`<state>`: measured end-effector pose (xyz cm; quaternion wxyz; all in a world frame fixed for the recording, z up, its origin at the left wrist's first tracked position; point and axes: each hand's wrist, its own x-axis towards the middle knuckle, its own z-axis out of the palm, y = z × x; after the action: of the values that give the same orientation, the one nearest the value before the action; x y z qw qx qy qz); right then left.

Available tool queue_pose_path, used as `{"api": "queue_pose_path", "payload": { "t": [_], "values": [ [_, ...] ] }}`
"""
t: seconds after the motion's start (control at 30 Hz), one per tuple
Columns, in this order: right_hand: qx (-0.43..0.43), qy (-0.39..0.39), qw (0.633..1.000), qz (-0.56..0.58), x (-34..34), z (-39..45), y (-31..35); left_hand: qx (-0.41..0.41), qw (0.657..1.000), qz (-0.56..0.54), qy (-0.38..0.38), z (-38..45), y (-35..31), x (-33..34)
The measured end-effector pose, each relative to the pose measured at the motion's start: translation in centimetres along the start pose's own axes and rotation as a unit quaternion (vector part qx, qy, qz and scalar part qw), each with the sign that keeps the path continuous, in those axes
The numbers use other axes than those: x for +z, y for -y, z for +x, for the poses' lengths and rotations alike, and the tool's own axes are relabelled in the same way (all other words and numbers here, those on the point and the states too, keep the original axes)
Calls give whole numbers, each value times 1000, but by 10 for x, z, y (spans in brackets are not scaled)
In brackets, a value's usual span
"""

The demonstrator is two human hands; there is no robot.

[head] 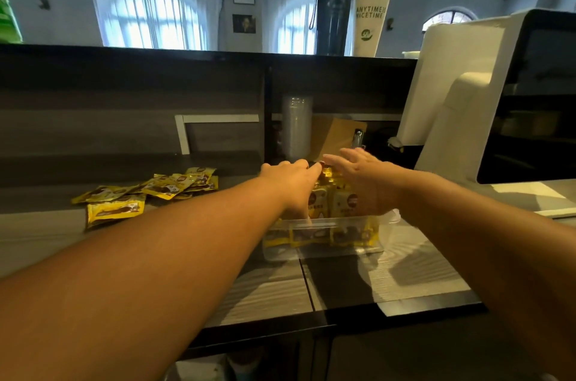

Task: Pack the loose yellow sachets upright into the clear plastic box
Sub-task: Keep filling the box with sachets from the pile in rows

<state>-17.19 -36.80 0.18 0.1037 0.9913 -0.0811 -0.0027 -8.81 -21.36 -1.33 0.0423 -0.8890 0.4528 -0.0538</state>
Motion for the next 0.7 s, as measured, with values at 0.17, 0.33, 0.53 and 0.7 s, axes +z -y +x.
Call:
{"api": "queue_pose_path", "payload": {
  "t": [0.17, 0.33, 0.53, 0.7],
  "values": [
    [-2, 14, 1000, -20, 2, 7, 13, 6, 1000, 4, -12, -7, 2, 0],
    [-18, 9, 1000, 2, -3, 3, 39, 23, 999, 26, -11, -30, 21, -4],
    [-104, -11, 995, -9, -16, 5, 80, -7, 1000, 16, 22, -68, 59, -8],
    [-131, -4, 991, -30, -17, 11, 106, -24, 999, -7, 21, -89, 79, -1]
  ]
}}
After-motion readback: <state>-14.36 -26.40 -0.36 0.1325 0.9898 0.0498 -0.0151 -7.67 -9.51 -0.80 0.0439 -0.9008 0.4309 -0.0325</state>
